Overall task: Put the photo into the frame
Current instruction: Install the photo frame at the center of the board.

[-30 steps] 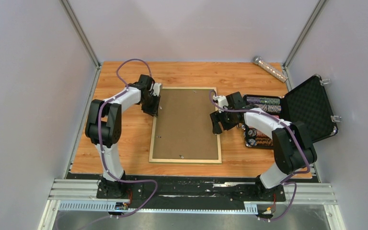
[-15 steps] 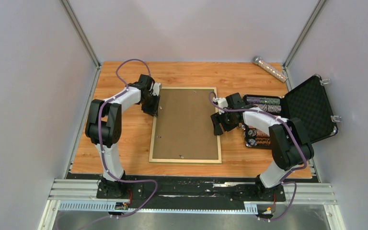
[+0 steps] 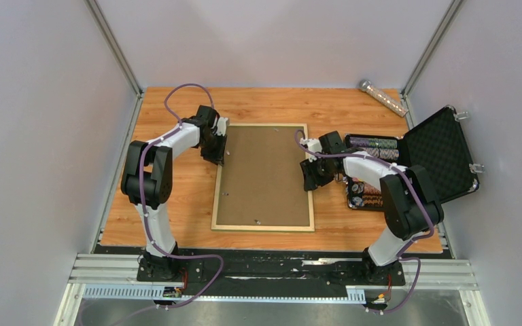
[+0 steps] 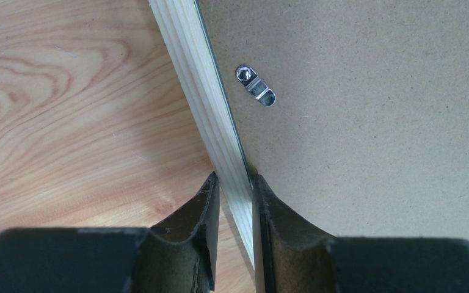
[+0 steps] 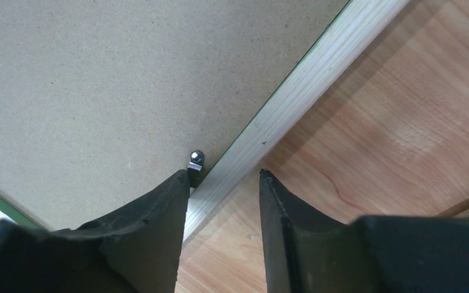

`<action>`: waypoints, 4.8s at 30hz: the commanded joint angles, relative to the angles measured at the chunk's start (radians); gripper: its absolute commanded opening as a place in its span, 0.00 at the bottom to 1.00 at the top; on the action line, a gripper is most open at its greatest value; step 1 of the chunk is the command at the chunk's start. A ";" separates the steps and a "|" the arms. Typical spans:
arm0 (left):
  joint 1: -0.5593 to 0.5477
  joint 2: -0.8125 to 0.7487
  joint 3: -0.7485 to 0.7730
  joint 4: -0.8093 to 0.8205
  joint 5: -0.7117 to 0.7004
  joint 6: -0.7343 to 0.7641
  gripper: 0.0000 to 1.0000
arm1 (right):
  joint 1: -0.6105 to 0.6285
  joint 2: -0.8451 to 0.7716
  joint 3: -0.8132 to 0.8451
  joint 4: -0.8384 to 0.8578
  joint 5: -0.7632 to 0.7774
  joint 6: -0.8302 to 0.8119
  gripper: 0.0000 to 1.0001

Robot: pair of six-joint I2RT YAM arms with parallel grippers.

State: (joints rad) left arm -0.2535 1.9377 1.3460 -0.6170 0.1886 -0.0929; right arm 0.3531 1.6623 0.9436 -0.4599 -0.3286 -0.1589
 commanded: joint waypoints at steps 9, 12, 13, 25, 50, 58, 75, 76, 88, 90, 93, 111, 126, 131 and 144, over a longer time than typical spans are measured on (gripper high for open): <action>-0.008 0.053 -0.011 0.040 0.019 0.024 0.00 | -0.003 0.034 0.062 0.025 0.053 -0.024 0.27; -0.009 0.057 -0.012 0.040 0.019 0.027 0.00 | -0.002 0.041 0.069 0.023 0.054 -0.048 0.22; -0.009 0.058 -0.012 0.040 0.019 0.028 0.00 | -0.002 0.043 0.069 0.024 0.056 -0.058 0.20; -0.009 0.035 -0.034 0.051 0.038 0.023 0.00 | -0.023 0.060 0.149 -0.029 0.003 -0.010 0.50; -0.009 0.040 -0.027 0.056 0.046 0.017 0.00 | -0.034 0.016 0.064 -0.073 -0.024 -0.052 0.47; -0.009 0.045 -0.024 0.056 0.044 0.016 0.00 | -0.024 0.007 0.033 -0.068 -0.011 -0.066 0.46; -0.009 0.047 -0.021 0.054 0.047 0.016 0.00 | 0.042 0.007 0.001 -0.048 0.128 -0.102 0.39; -0.009 0.047 -0.021 0.054 0.046 0.016 0.00 | 0.044 0.006 0.000 -0.048 0.140 -0.106 0.38; -0.009 0.050 -0.022 0.052 0.053 0.018 0.00 | 0.047 0.006 0.007 -0.049 0.227 -0.122 0.31; -0.009 0.051 -0.023 0.052 0.052 0.018 0.00 | 0.047 0.003 0.014 -0.049 0.233 -0.122 0.29; -0.009 0.053 -0.022 0.052 0.053 0.018 0.00 | 0.047 0.001 0.030 -0.055 0.227 -0.122 0.28; -0.009 0.050 -0.021 0.049 0.054 0.019 0.00 | 0.022 -0.009 0.098 -0.106 0.008 -0.021 0.39; -0.009 0.054 -0.020 0.048 0.057 0.018 0.00 | 0.020 0.053 0.101 -0.083 0.007 -0.016 0.37; -0.009 0.052 -0.020 0.046 0.057 0.019 0.00 | 0.021 0.070 0.109 -0.074 0.026 -0.018 0.31; -0.009 0.053 -0.024 0.049 0.059 0.022 0.00 | -0.005 0.020 0.115 -0.025 0.073 -0.019 0.24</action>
State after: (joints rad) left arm -0.2531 1.9427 1.3430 -0.5900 0.2279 -0.0925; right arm 0.3653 1.7077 1.0298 -0.5858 -0.2939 -0.1505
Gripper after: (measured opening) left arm 0.290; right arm 0.302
